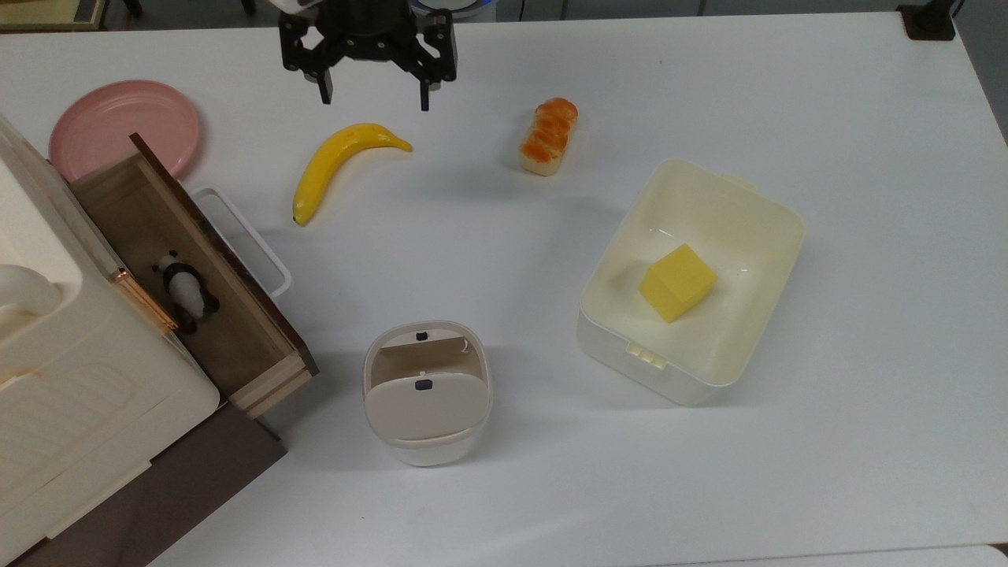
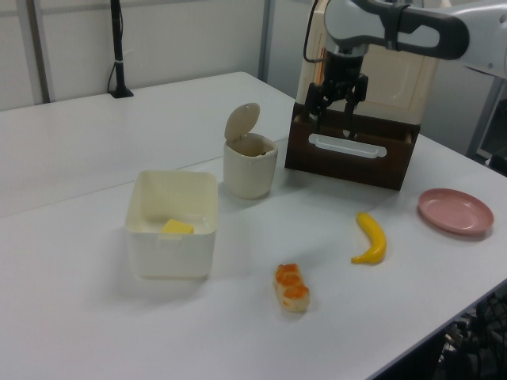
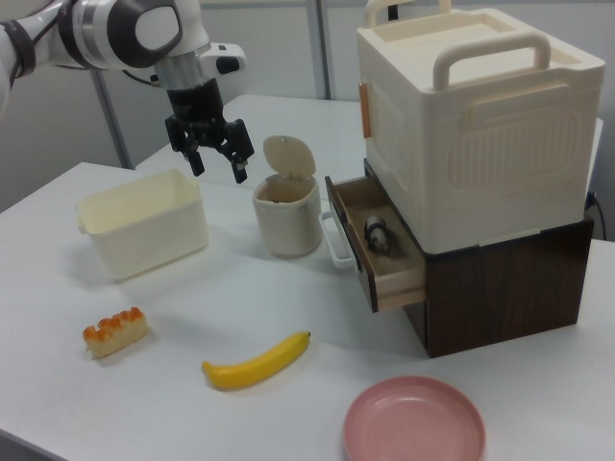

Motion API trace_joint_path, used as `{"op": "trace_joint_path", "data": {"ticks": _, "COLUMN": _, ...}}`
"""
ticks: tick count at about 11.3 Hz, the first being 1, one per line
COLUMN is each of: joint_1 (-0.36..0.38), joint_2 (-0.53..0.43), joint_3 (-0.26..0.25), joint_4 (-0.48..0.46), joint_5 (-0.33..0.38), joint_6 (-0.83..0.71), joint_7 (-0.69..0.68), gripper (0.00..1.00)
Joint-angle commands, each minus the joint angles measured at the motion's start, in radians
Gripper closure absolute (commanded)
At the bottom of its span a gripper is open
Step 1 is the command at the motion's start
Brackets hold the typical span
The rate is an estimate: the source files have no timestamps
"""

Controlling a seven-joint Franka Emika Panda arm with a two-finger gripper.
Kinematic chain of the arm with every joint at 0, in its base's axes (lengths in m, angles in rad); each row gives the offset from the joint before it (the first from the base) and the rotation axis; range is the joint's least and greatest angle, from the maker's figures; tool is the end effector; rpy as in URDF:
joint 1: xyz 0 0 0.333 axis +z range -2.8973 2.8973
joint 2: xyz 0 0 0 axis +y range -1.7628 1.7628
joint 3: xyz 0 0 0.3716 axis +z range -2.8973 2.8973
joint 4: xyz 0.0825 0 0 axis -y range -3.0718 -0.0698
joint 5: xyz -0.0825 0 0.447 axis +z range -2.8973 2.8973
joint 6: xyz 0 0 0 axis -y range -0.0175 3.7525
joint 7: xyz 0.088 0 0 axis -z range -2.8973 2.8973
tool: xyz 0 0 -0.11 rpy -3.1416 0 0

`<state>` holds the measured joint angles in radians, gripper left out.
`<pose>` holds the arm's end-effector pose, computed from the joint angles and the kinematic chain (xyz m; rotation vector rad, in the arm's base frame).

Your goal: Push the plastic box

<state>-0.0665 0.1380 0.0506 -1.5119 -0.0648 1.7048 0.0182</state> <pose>0.6786 -0.0195 0.6319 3.0827 -0.0430 0.0850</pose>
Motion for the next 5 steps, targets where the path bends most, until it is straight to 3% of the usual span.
{"op": "trace_joint_path", "data": {"ticks": 1, "joint_1": -0.016, "joint_2": -0.037, "joint_3": -0.008, "joint_4": -0.037, "joint_5": 0.080, "joint_6": -0.008, "joint_7": 0.036, "gripper": 0.00}}
{"op": "trace_joint_path", "data": {"ticks": 5, "joint_1": -0.029, "joint_2": -0.038, "joint_3": -0.008, "joint_4": -0.037, "joint_5": 0.103, "joint_6": -0.007, "joint_7": 0.036, "gripper": 0.00}}
